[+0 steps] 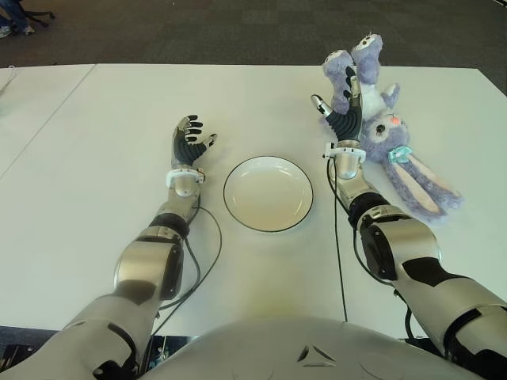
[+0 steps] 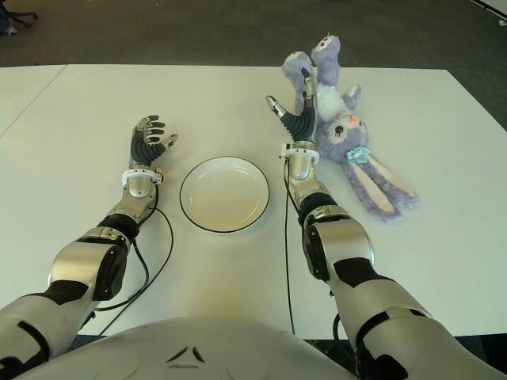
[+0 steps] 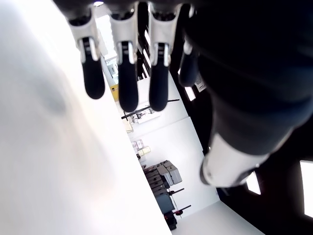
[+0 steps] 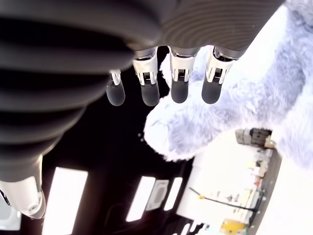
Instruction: Put the doll into the plate.
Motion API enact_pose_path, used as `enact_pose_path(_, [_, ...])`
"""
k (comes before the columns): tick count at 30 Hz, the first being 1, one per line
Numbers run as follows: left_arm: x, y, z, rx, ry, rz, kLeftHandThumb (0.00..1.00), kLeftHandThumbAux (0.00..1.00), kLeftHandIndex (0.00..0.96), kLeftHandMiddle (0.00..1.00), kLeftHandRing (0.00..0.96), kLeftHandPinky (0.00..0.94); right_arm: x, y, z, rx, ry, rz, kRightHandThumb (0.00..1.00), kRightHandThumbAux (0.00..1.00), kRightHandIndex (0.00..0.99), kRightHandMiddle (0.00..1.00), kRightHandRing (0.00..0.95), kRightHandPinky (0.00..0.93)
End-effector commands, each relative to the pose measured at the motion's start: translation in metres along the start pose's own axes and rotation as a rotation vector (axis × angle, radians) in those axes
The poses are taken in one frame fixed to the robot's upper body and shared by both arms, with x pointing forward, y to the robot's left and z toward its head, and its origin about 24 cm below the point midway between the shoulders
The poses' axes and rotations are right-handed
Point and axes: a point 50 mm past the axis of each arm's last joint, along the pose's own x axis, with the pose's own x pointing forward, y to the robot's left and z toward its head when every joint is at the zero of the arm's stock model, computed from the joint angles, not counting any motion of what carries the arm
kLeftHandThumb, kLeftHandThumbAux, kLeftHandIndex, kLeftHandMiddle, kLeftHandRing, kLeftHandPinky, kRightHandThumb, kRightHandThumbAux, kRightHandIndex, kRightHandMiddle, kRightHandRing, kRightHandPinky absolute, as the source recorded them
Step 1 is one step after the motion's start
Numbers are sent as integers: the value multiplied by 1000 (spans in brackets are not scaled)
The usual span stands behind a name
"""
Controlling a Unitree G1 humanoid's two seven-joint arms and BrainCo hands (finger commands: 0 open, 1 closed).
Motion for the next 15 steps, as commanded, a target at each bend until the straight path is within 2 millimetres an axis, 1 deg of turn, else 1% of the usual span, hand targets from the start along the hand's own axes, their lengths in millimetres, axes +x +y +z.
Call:
enact_pose_path(1, [-78, -21, -87, 74, 413, -138, 130, 795, 233, 318, 326, 315, 4, -13, -13, -55, 94, 40, 178, 593, 12, 0, 0, 0])
enact_pose_path(7, [-78, -20, -87, 69, 416, -144, 147, 803, 241, 329, 335, 317, 6, -18, -16, -94, 114, 84, 167, 569, 34, 0, 0, 0])
enact_pose_path(12, [-78, -21, -87, 71, 417, -146, 131, 808, 242, 328, 333, 310, 8, -23, -18, -128, 124, 128, 163, 541, 82, 0, 0, 0])
enact_pose_path(15, [-78, -21, -87, 66, 420, -145, 118, 803, 241, 326, 331, 305, 10, -25, -19, -144, 127, 147, 158, 525, 90, 0, 0, 0])
